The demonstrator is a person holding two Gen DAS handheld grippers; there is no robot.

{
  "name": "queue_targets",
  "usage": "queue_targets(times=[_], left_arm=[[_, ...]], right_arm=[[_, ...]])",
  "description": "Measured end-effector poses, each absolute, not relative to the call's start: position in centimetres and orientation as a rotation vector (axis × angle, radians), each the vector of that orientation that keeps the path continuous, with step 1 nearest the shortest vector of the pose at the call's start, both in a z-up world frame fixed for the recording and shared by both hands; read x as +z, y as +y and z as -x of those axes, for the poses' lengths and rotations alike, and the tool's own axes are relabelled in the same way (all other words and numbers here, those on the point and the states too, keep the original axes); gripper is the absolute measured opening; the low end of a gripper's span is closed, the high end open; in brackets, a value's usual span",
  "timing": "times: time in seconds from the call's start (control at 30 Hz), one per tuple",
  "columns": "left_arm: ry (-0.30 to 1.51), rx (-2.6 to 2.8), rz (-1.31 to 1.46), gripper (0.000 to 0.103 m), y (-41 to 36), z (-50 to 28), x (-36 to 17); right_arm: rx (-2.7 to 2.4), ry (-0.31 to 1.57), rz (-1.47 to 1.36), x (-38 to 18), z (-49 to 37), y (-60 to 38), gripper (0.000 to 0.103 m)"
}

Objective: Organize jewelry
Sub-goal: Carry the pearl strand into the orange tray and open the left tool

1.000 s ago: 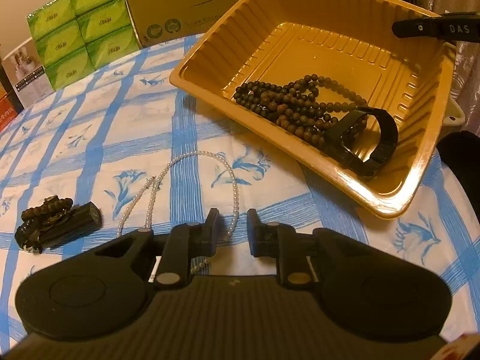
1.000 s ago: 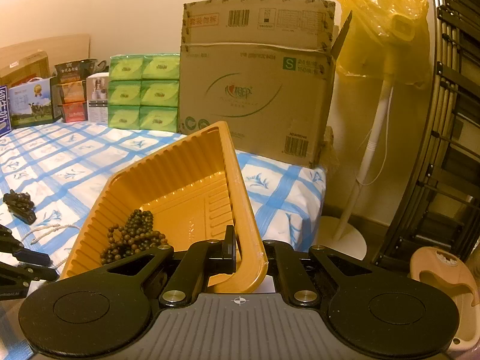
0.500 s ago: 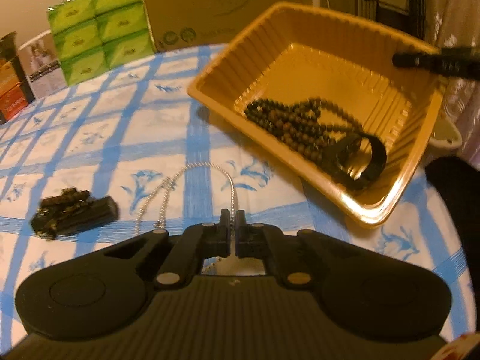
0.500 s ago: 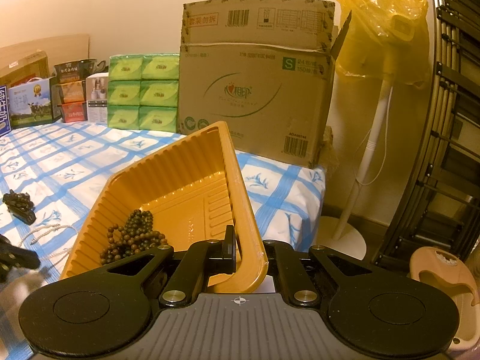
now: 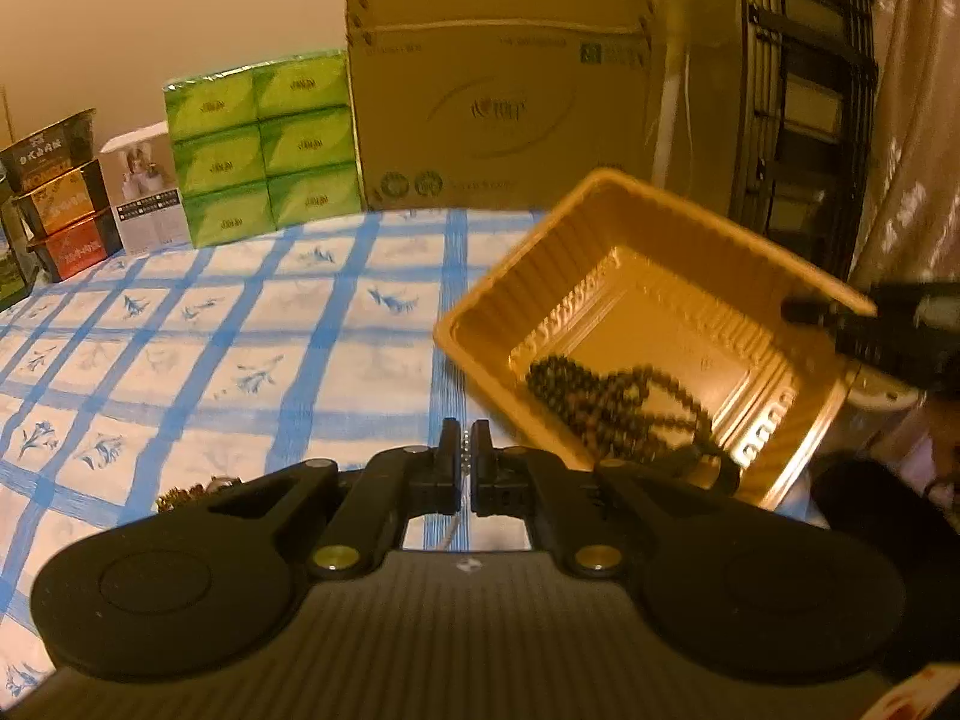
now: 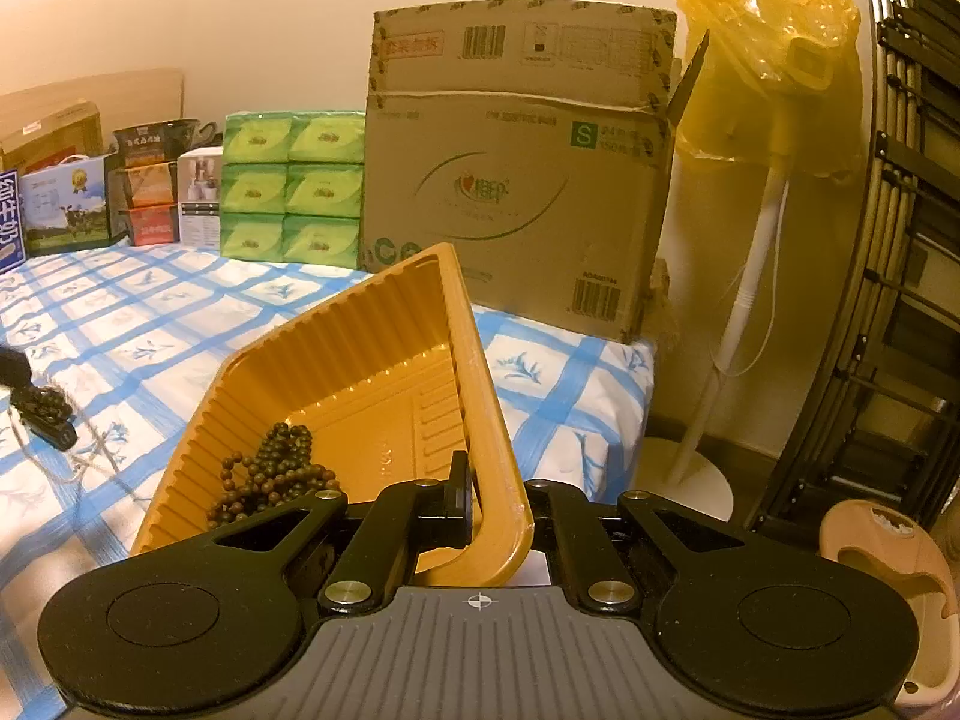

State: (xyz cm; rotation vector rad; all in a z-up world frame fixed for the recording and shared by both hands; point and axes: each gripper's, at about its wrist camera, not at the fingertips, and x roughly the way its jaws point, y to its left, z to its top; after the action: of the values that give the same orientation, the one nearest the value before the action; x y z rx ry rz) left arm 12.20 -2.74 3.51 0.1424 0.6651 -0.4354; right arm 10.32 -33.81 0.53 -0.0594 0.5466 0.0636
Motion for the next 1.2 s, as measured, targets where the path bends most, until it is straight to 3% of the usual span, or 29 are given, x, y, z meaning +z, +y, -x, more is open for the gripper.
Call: queue_targets(times=[0.87, 1.2], left_arm=[[0.493, -0.572, -0.054, 0.002, -7.0, -14.4, 13.7], [0.518, -0.662, -0.05, 0.002, -11.6, -15.7, 13.3]], right_arm=[[0.073, 0.537, 0.064, 1.1, -10.2, -32.9, 0.006], [0.075, 0.535, 0.057, 1.1, -10.3, -33.0, 0.006]])
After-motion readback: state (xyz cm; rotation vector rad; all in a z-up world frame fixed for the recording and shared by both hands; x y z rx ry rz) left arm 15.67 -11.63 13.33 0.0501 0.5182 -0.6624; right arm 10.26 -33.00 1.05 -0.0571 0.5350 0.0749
